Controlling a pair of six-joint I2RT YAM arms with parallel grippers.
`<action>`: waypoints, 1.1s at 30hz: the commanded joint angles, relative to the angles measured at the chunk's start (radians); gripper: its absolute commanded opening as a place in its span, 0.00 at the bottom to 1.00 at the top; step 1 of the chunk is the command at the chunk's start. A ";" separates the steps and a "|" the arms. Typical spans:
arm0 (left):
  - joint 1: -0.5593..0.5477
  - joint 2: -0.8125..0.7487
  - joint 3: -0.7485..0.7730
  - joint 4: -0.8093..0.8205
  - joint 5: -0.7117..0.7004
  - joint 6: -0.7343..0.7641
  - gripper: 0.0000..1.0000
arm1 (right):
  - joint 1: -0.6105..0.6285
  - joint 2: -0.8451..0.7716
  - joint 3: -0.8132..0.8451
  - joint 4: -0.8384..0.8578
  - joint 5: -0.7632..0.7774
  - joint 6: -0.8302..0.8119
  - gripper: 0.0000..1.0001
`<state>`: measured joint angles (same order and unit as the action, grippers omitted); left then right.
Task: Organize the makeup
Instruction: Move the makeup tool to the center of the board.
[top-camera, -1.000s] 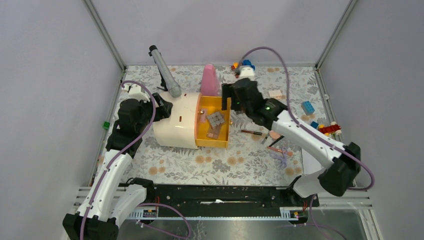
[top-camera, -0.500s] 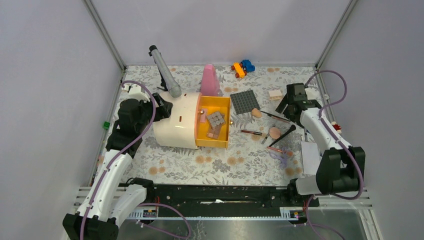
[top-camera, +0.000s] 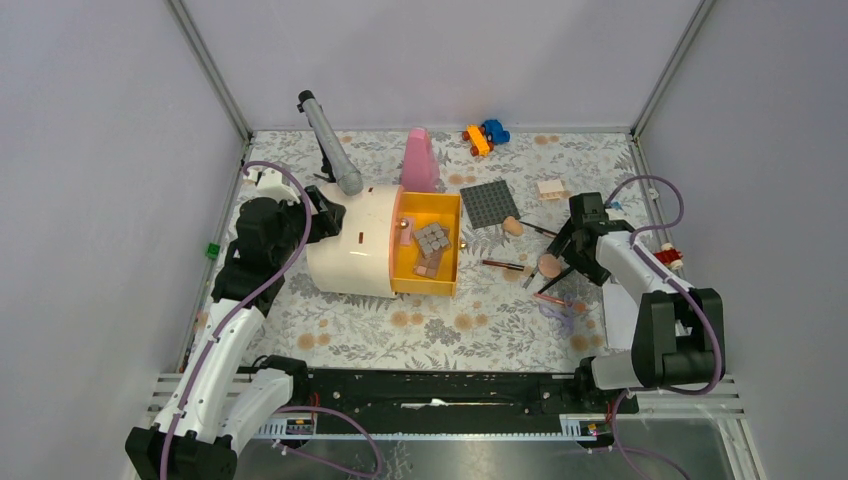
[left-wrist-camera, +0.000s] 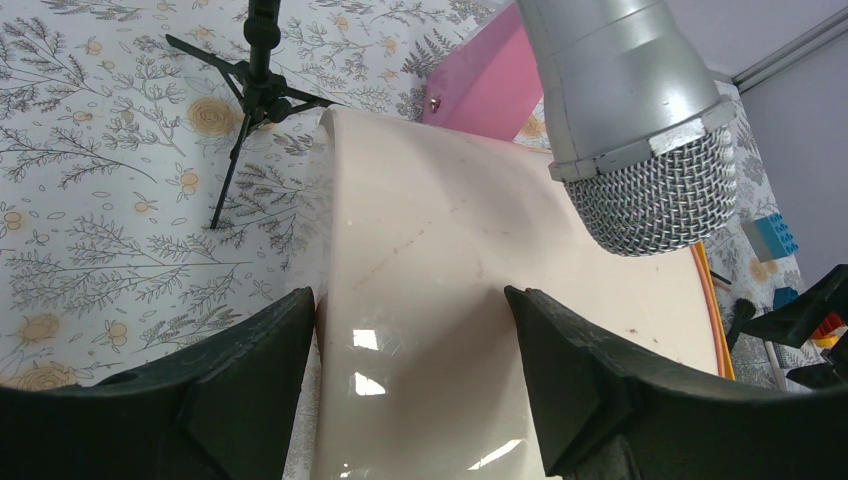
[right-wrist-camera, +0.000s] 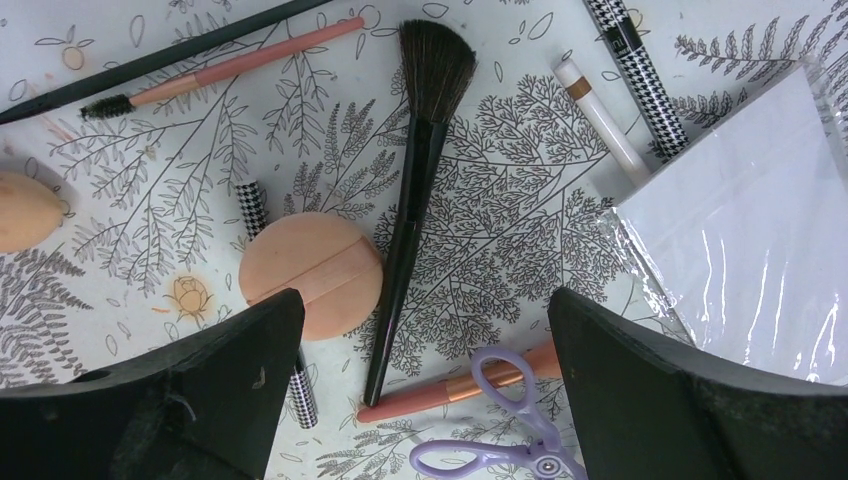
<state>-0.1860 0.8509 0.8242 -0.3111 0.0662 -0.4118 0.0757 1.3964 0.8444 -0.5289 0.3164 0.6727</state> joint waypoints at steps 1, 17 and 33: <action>0.000 0.030 -0.037 -0.179 0.026 0.047 0.73 | -0.005 0.037 0.034 -0.021 0.033 0.062 1.00; -0.001 0.033 -0.036 -0.180 0.023 0.048 0.74 | -0.010 -0.112 -0.031 -0.011 0.026 -0.002 1.00; -0.014 0.024 -0.034 -0.178 0.033 0.047 0.74 | -0.102 -0.031 0.030 -0.038 0.069 0.067 1.00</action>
<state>-0.1864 0.8509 0.8242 -0.3111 0.0677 -0.4118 0.0341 1.3174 0.8013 -0.5438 0.3054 0.6830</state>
